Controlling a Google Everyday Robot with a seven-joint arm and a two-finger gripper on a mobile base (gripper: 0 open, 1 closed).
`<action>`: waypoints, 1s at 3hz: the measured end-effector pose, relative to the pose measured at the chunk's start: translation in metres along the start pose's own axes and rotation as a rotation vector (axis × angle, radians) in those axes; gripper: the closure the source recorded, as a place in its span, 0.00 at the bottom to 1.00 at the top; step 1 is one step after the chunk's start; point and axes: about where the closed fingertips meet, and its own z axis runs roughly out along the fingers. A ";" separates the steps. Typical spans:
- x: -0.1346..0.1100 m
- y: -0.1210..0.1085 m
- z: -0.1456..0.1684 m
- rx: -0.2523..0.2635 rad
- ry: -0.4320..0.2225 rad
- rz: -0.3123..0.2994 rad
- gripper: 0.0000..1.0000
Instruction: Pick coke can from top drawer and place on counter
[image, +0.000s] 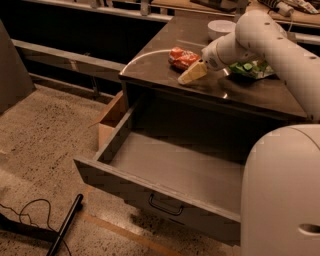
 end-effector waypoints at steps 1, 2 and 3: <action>-0.001 0.000 -0.001 0.000 0.000 0.000 0.16; -0.001 0.000 -0.001 0.000 0.000 0.000 0.00; -0.026 -0.020 -0.053 0.069 -0.153 0.033 0.00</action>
Offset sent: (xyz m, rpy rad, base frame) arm -0.0552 -0.0838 0.2085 0.4661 -0.4415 -0.0572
